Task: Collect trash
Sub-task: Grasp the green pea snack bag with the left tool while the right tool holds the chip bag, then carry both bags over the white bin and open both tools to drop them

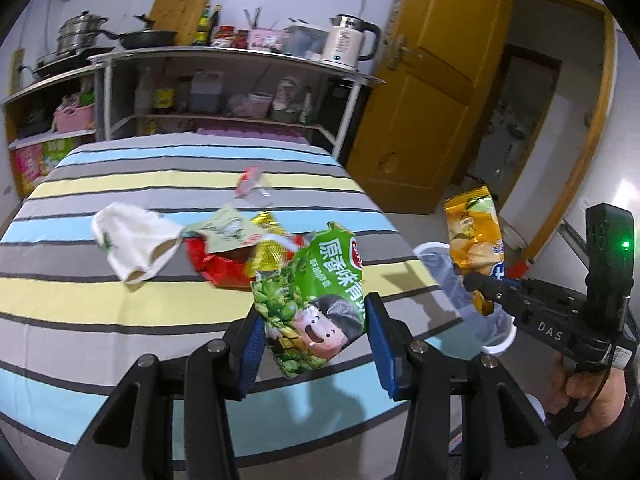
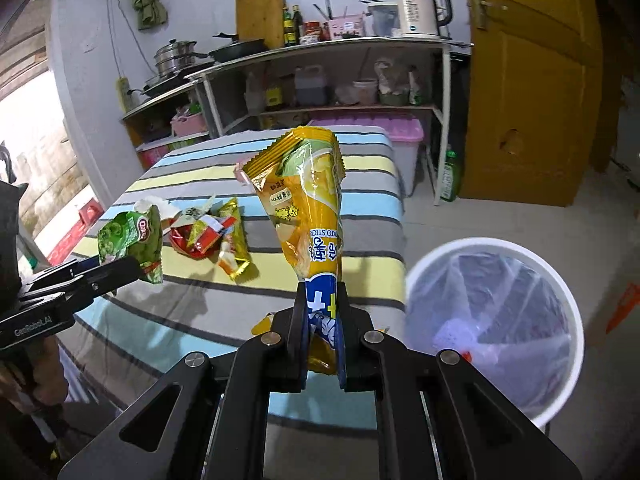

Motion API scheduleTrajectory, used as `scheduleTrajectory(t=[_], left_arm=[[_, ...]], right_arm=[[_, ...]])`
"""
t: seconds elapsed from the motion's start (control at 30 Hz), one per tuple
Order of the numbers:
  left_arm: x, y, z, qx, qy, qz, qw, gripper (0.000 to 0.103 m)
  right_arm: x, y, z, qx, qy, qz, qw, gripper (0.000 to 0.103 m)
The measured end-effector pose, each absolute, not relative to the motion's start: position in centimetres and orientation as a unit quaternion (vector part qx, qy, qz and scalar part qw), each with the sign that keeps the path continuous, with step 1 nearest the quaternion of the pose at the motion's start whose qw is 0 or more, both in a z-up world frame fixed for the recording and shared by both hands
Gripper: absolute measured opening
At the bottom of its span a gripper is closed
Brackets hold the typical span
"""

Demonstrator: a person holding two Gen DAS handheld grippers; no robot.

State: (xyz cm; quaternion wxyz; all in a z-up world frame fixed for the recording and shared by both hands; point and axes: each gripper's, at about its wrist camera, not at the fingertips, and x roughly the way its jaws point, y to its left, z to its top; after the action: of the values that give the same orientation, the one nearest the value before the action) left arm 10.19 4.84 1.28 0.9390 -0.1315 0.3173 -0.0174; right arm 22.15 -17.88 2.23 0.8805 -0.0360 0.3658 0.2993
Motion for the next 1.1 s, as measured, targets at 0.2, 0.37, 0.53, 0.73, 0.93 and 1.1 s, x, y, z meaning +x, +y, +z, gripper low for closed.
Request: scheduleTrajectory(t=[0.2,0.37,0.53,0.73,0.93,1.1], left_arm=[[11.8,2.3,1.9,-0.118,0.319,-0.048,0.939,0.049],[13.1,-0.6,1.9,-0.105,0.321,-0.077,0.938,0.049],[15.0,-3.3,1.8,-0.093,0.327,-0.105,0.934,0.049],[17.1,-6.3,1.7,-0.078,0.334,-0.134,0.93,0.049],[18.5,-9.0,1.2,-0.066,0.343,-0.158,0.924,0.049],[19.8,-10.9,0.6,-0.06,0.353,-0.175,0.917,0.049]], right_arm=[[22.1,-20.6,2.0,-0.022,0.367,0.274,0.889,0.01],[22.4,-23.4,1.5,-0.012,0.371,0.25,0.894,0.011],[23.0,-26.0,0.6,-0.003,0.381,0.223,0.897,0.012],[24.2,-28.2,-0.7,0.007,0.397,0.199,0.896,0.014],[25.1,-30.1,-2.2,0.018,0.415,0.181,0.892,0.016],[25.7,-31.2,-3.2,0.021,0.428,0.168,0.888,0.02]])
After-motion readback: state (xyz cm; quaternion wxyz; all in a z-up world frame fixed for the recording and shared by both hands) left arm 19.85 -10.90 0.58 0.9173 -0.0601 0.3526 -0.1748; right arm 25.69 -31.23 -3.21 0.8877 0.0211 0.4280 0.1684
